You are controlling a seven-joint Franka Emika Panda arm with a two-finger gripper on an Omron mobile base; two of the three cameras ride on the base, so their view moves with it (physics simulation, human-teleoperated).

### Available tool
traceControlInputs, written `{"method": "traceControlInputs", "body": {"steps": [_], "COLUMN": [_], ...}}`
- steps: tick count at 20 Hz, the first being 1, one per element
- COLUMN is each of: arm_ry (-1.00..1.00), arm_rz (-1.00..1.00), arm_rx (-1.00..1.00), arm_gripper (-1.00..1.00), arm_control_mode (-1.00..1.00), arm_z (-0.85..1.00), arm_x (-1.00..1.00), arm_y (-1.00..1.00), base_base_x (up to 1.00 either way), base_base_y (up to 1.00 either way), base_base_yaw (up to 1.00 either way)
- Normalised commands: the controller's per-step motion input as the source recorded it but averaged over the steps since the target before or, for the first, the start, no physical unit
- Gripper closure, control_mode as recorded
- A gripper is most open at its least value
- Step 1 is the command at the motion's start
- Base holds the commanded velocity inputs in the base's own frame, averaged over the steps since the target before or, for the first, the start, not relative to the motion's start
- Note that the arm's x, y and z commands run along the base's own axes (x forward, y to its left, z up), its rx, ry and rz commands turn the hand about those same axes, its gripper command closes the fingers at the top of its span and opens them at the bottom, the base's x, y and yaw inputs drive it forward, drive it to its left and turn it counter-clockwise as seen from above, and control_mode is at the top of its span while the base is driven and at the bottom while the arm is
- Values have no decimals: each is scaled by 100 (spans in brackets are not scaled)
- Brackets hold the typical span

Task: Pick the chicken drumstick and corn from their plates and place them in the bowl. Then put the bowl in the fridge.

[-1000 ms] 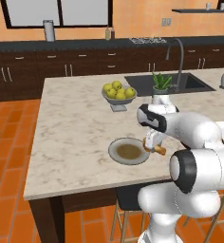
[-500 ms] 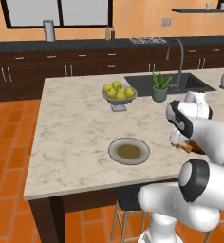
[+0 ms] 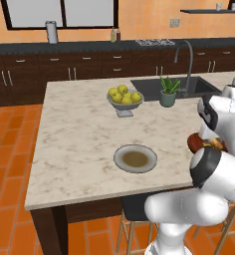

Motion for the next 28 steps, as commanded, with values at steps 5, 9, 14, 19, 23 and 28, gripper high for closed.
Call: {"method": "traceControlInputs", "body": {"steps": [5, 9, 14, 19, 23, 28], "arm_ry": [0, 0, 0, 0, 0, 0], "arm_rz": [-25, -15, -3, 0, -1, 0], "arm_rx": [0, 0, 0, 0, 0, 0], "arm_gripper": [100, 100, 100, 100, -100, -100], "arm_control_mode": [-100, -100, -100, -100, -100, -100], "arm_z": [-16, -43, -50, -54, -45, 0], "arm_x": [65, 78, 32, 0, 0, 3], "arm_y": [-40, 0, -22, -8, 0, -24], "base_base_x": [0, 0, 0, 0, 0, 0], "base_base_y": [0, 0, 0, 0, 0, 0], "base_base_yaw": [0, 0, 0, 0, 0, 0]}}
